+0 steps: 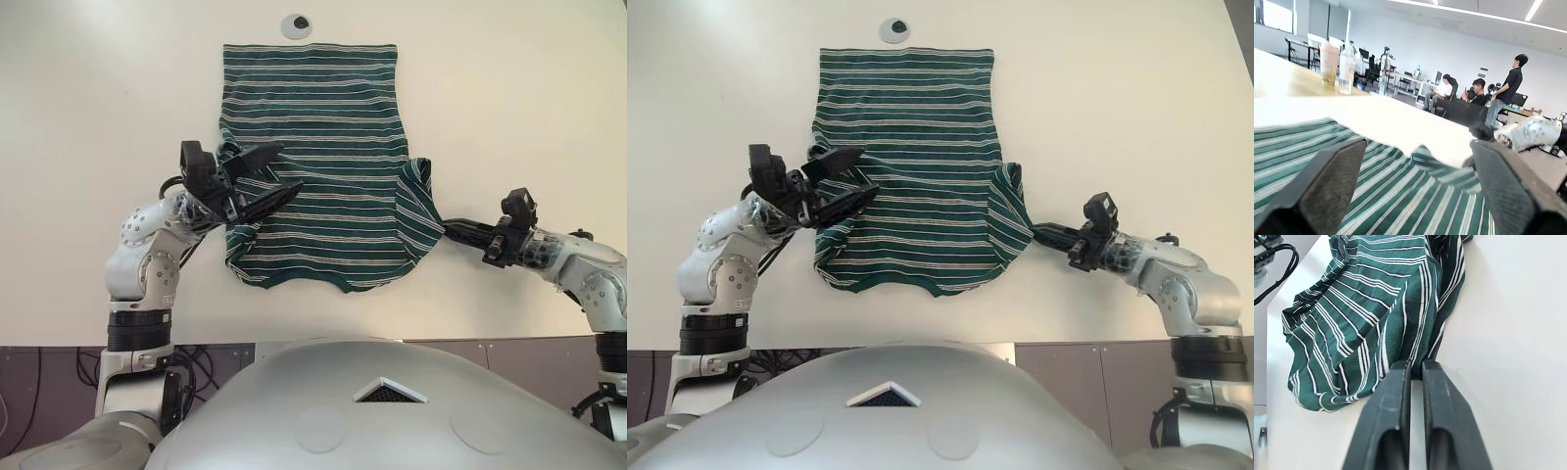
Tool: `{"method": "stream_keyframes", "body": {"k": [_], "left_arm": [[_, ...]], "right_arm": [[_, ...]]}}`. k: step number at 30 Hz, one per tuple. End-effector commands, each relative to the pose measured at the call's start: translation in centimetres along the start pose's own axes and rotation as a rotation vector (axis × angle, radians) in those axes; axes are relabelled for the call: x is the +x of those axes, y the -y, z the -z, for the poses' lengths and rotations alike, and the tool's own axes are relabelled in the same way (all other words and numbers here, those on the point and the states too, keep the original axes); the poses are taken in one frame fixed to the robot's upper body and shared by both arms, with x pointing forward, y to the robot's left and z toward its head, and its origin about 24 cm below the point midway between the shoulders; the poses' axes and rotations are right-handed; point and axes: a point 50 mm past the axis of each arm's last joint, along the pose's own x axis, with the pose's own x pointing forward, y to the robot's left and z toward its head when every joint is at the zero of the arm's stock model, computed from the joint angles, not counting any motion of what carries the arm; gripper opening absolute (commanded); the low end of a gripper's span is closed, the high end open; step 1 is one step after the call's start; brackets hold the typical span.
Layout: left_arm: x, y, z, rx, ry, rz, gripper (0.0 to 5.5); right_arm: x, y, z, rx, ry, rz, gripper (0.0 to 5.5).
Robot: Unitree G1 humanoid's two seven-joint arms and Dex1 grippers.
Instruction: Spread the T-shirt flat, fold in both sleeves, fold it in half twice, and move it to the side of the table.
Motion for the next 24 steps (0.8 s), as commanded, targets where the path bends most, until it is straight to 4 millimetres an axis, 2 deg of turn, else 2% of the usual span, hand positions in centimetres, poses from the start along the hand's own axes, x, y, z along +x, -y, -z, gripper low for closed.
{"method": "stream_keyframes", "body": {"k": [1, 5, 10, 15, 19, 24], "left_arm": [[-0.7, -0.3, -0.7, 0.049, 0.059, -0.041, 3.89], [-1.0, -0.9, -1.5, 0.073, 0.079, -0.077, 3.89], [-0.6, -1.2, -1.3, 0.074, 0.066, -0.098, 3.89], [-0.3, -1.4, -1.4, 0.08, 0.067, -0.099, 3.89], [-0.1, -1.7, -1.9, 0.085, 0.076, -0.105, 3.89], [-0.7, -1.8, -1.7, 0.1, 0.057, -0.112, 3.89]], "right_arm": [[0.0, 0.3, 1.5, 0.07, -0.052, 0.037, 0.03], [-0.1, 0.2, 0.7, 0.074, -0.011, 0.03, 0.03], [-0.9, -0.3, -1.7, 0.027, 0.098, -0.001, 0.03], [-1.3, -1.0, -2.9, -0.017, 0.139, -0.042, 0.03], [-0.5, -1.9, -3.6, -0.049, 0.157, -0.1, 0.03], [1.8, -3.7, -5.0, -0.081, 0.181, -0.209, 0.03]]}}
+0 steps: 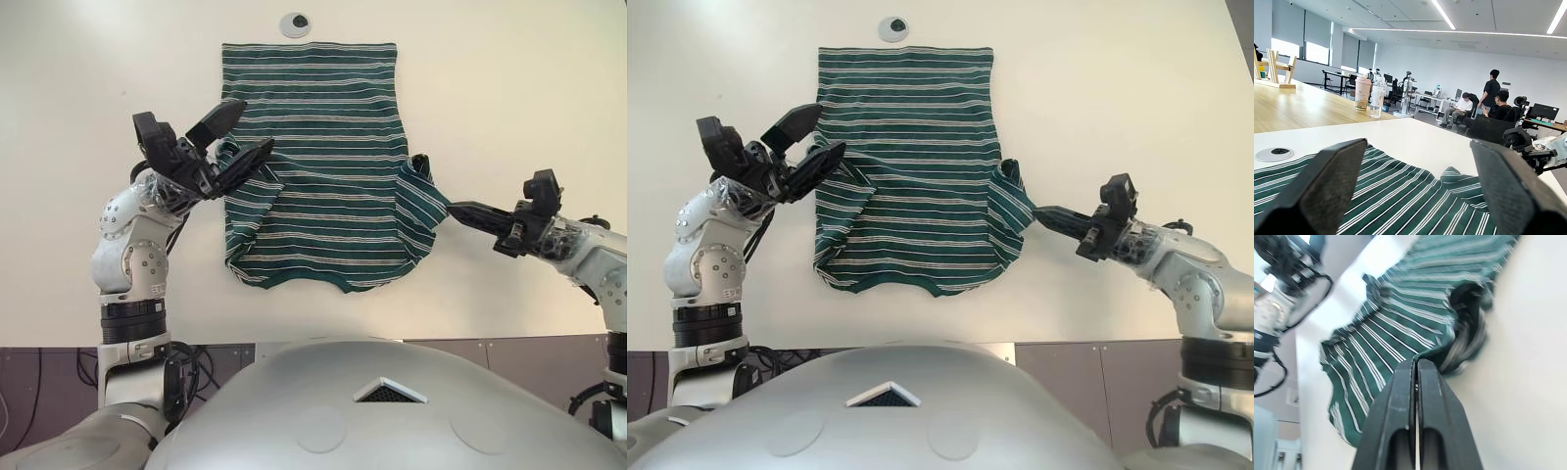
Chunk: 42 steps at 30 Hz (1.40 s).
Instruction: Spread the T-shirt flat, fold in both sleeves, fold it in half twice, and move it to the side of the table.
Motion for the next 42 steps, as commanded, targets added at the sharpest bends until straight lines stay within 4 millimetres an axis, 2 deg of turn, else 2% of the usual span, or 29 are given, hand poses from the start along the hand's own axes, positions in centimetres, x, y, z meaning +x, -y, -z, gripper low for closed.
{"method": "stream_keyframes", "body": {"k": [1, 7, 16, 21, 25, 29, 33, 35, 37, 40, 42], "left_arm": [[-0.4, -0.3, -0.2, 0.021, -0.01, -0.013, 3.89], [-0.6, -0.4, -0.5, 0.022, -0.019, -0.028, 3.89], [-2.5, 0.4, -1.6, 0.164, -0.182, -0.003, 3.89], [-2.7, 0.7, -1.3, 0.177, -0.192, 0.023, 3.89], [-3.2, 0.2, -0.2, 0.18, -0.212, 0.013, 3.89], [-4.0, -0.5, 1.4, 0.256, -0.303, -0.016, 3.89], [-6.9, -1.4, 2.2, 0.428, -0.406, -0.042, 3.89], [-8.5, -0.9, 1.9, 0.505, -0.458, 0.02, 3.89], [-10.2, -0.9, 1.5, 0.576, -0.557, 0.073, 3.89], [-11.6, -1.1, 1.1, 0.767, -0.741, 0.187, 3.89], [-12.9, -0.7, 0.5, 0.803, -0.866, 0.293, 3.89]], "right_arm": [[2.5, -1.5, -1.0, -0.038, 0.017, -0.102, 0.03], [6.0, -2.1, -1.0, -0.05, -0.027, -0.139, 0.03], [10.3, -2.6, -0.4, -0.032, -0.076, -0.169, 0.03], [11.4, -2.2, 0.0, -0.025, -0.08, -0.162, 0.03], [11.4, -2.2, -0.3, -0.032, -0.077, -0.177, 0.7], [10.6, -2.2, -0.7, -0.048, -0.068, -0.191, 1.36], [7.9, -2.2, -1.4, -0.091, -0.03, -0.214, 2.04], [5.7, -1.7, -2.0, -0.16, 0.007, -0.179, 2.29], [3.1, -1.0, -2.2, -0.303, 0.028, -0.131, 2.66], [-0.7, -1.1, -0.7, -0.435, -0.062, -0.13, 3.19], [-2.3, -1.3, 0.4, -0.473, -0.134, -0.133, 3.51]]}}
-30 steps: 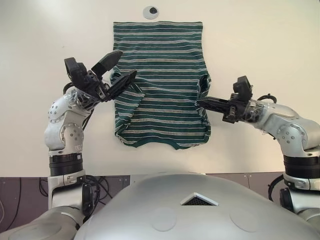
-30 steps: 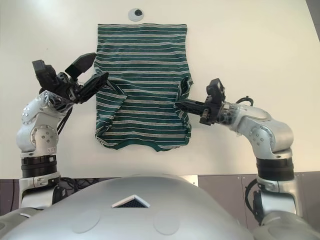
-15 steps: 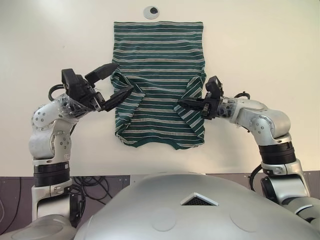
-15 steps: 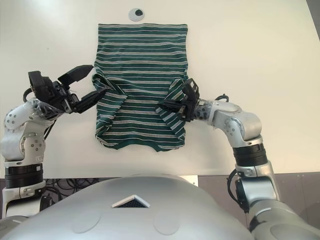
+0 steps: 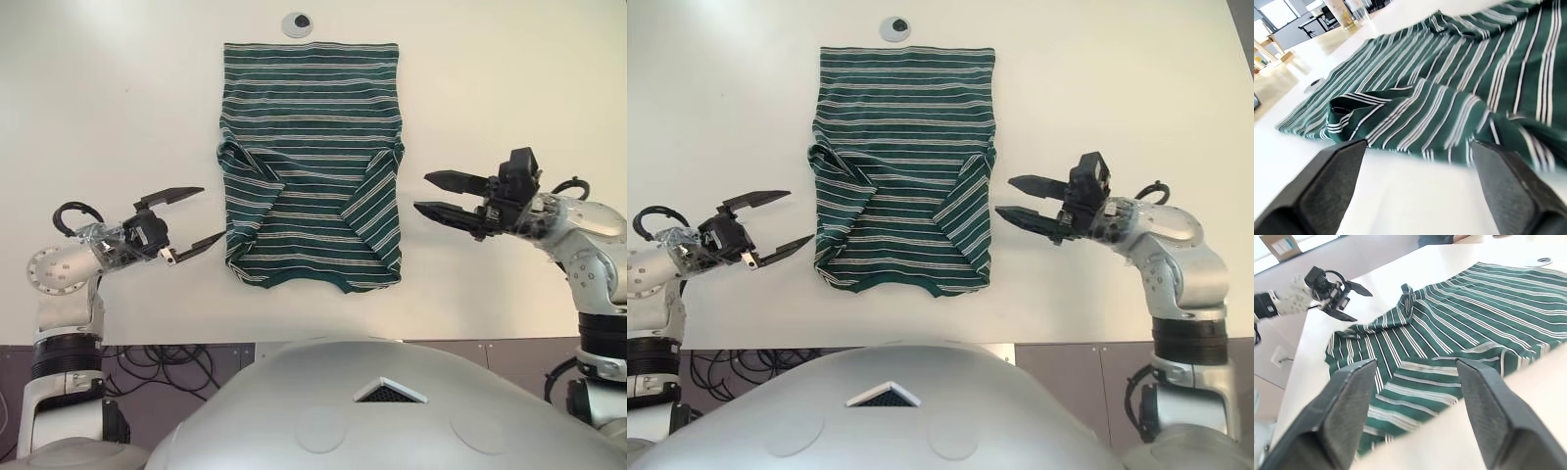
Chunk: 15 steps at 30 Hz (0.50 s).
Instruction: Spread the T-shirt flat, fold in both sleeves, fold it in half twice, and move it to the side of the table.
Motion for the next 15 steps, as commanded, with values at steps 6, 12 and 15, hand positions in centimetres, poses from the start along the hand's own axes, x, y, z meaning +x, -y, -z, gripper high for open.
{"method": "stream_keyframes", "body": {"k": [6, 12, 15], "left_arm": [[-2.5, 1.5, 0.1, 0.25, -0.228, 0.366, 3.89], [0.7, 3.4, -0.1, 0.307, -0.094, 0.384, 3.89], [1.6, 4.2, 0.1, 0.28, -0.047, 0.398, 3.58]], "right_arm": [[-1.3, -1.2, 5.1, -0.535, -0.369, 0.014, 3.69], [1.7, -1.4, 6.6, -0.86, -0.323, -0.061, 3.69], [2.7, -1.9, 6.9, -0.907, -0.279, -0.115, 3.71]]}}
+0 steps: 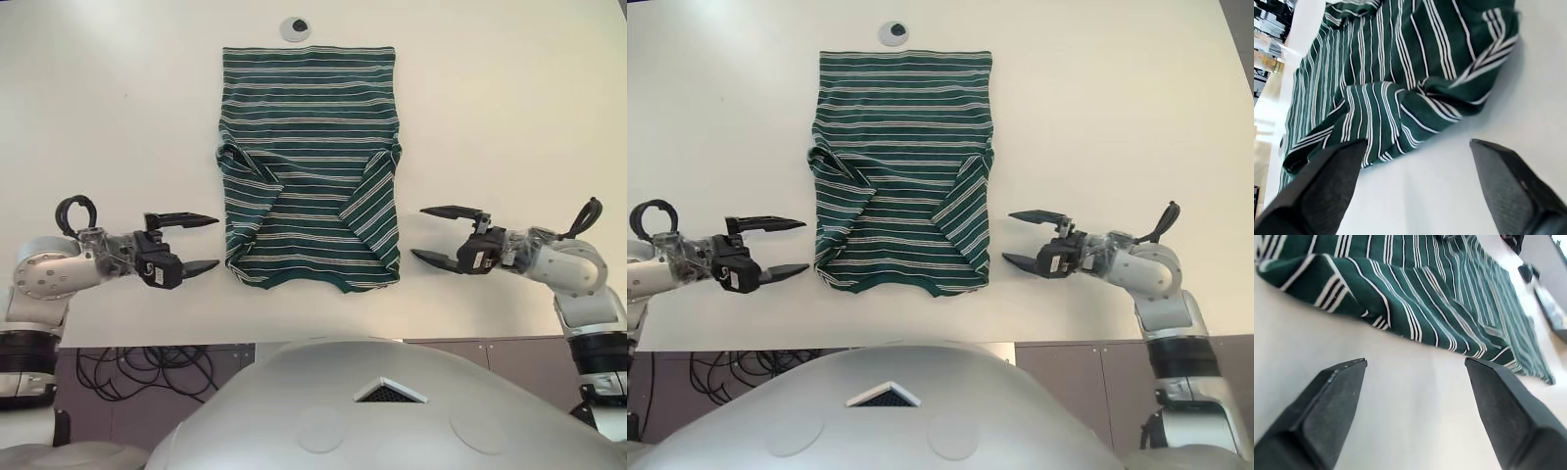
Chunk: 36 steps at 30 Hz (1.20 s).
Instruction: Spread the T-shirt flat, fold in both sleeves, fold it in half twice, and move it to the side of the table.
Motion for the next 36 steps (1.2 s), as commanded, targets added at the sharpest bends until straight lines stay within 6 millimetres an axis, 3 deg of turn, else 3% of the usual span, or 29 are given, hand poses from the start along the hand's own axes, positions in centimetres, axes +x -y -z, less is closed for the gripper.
{"method": "stream_keyframes", "body": {"k": [1, 11, 20, 24, 27, 31, 36], "left_arm": [[2.3, 3.2, 0.1, -0.082, 0.034, 0.159, 3.4], [3.7, 3.8, -0.2, -0.109, 0.085, 0.196, 1.83], [4.0, 3.0, -0.8, -0.088, 0.117, 0.186, 0.33], [4.0, 2.9, -0.9, -0.091, 0.121, 0.187, 0.04], [3.9, 2.6, -1.8, -0.198, 0.172, 0.196, 0.04], [2.6, 2.1, -4.8, -0.542, 0.321, 0.362, 0.04], [-0.6, 0.8, -7.9, -0.764, 0.48, 0.617, 0.04]], "right_arm": [[1.4, -2.4, 0.3, 0.007, 0.012, -0.125, 3.71], [1.4, -4.3, -0.8, 0.009, 0.056, -0.25, 2.01], [1.8, -4.0, -1.2, -0.002, 0.086, -0.252, 0.24], [1.9, -3.6, -1.3, 0.015, 0.105, -0.224, 0.0], [1.3, -3.6, -2.2, 0.211, 0.153, -0.243, 0.0], [-1.5, -2.4, -4.7, 0.61, 0.309, -0.361, 0.0], [-4.3, -0.9, -6.6, 0.794, 0.452, -0.463, 0.0]]}}
